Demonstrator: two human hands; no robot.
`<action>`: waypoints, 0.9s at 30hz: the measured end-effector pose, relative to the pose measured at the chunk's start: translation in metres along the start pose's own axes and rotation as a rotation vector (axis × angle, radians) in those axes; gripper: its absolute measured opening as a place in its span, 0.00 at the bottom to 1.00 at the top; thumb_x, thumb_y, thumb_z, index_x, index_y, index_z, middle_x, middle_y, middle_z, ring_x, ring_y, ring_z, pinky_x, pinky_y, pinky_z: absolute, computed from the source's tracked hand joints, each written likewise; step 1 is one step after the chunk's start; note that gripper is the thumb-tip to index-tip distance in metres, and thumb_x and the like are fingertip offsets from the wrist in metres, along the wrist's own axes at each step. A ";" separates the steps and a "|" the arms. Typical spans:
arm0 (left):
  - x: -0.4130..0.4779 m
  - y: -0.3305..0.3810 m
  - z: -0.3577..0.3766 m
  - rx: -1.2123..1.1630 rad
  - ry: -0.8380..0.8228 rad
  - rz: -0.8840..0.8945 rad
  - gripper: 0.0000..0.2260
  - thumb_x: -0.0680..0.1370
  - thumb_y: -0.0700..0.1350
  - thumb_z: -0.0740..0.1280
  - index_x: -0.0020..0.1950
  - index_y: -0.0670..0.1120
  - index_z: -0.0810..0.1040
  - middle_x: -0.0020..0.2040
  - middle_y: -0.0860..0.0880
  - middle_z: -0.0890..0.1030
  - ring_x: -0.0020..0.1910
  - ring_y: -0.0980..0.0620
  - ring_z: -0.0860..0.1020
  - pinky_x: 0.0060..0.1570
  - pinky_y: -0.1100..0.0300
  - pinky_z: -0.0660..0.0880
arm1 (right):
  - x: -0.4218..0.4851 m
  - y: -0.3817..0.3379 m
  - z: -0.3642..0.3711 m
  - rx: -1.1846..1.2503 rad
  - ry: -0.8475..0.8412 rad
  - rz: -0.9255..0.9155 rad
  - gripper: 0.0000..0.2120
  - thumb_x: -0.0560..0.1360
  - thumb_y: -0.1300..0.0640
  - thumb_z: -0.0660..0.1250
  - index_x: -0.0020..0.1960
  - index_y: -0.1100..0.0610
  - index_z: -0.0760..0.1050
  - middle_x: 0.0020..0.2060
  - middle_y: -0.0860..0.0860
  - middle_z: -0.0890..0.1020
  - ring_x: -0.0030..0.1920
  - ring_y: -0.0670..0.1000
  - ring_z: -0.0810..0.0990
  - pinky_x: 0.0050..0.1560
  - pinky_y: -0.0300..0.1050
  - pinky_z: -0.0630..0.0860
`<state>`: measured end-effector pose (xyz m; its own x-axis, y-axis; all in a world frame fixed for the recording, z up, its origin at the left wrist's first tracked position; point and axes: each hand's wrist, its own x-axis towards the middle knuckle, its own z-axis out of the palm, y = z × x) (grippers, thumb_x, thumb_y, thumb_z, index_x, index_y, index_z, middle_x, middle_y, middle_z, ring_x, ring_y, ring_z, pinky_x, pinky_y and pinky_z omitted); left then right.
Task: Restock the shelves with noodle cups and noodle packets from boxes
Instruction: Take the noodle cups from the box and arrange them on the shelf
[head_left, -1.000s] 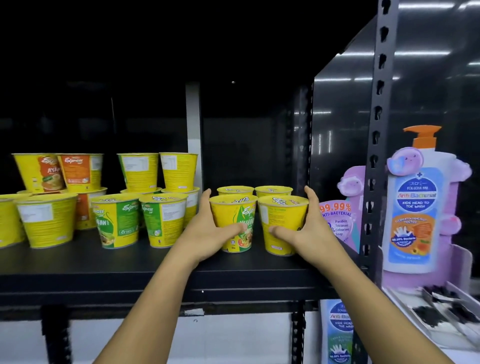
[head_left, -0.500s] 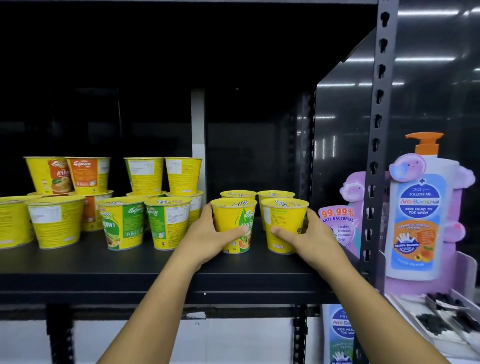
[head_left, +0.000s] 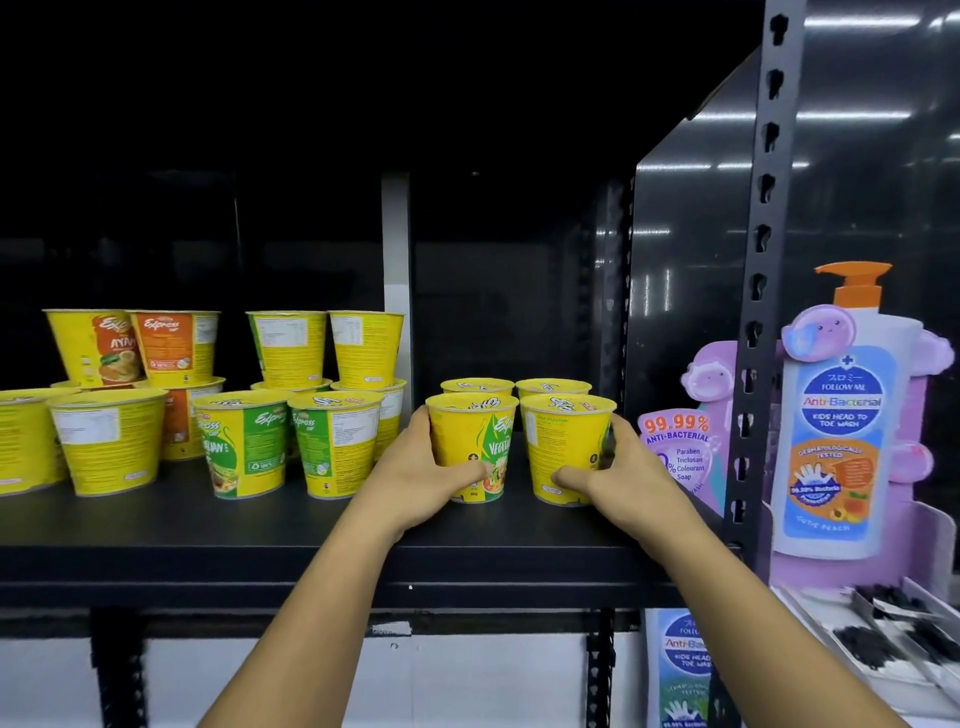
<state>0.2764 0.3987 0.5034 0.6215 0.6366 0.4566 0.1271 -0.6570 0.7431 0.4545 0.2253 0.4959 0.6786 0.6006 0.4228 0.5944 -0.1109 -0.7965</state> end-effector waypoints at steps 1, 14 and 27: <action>0.000 -0.001 0.000 -0.003 0.004 0.002 0.32 0.71 0.52 0.80 0.70 0.58 0.67 0.63 0.57 0.80 0.60 0.56 0.79 0.56 0.57 0.76 | 0.000 0.000 0.000 -0.004 0.000 -0.004 0.38 0.69 0.50 0.80 0.72 0.43 0.65 0.59 0.45 0.78 0.59 0.51 0.79 0.60 0.54 0.79; 0.002 -0.006 -0.001 -0.002 0.033 0.009 0.39 0.69 0.55 0.82 0.75 0.56 0.66 0.65 0.56 0.80 0.60 0.54 0.80 0.60 0.49 0.80 | -0.003 -0.002 -0.001 -0.014 0.018 -0.029 0.40 0.68 0.49 0.82 0.75 0.47 0.65 0.65 0.47 0.78 0.60 0.50 0.79 0.61 0.51 0.78; 0.001 -0.006 -0.001 0.011 0.039 0.007 0.37 0.71 0.54 0.80 0.76 0.55 0.65 0.67 0.54 0.79 0.62 0.52 0.79 0.60 0.51 0.79 | -0.004 -0.002 0.001 -0.041 0.018 -0.045 0.35 0.68 0.47 0.81 0.70 0.48 0.70 0.58 0.43 0.80 0.57 0.48 0.79 0.59 0.47 0.76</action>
<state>0.2758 0.4035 0.5000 0.5918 0.6469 0.4809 0.1316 -0.6661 0.7342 0.4501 0.2240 0.4956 0.6582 0.5911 0.4662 0.6417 -0.1167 -0.7580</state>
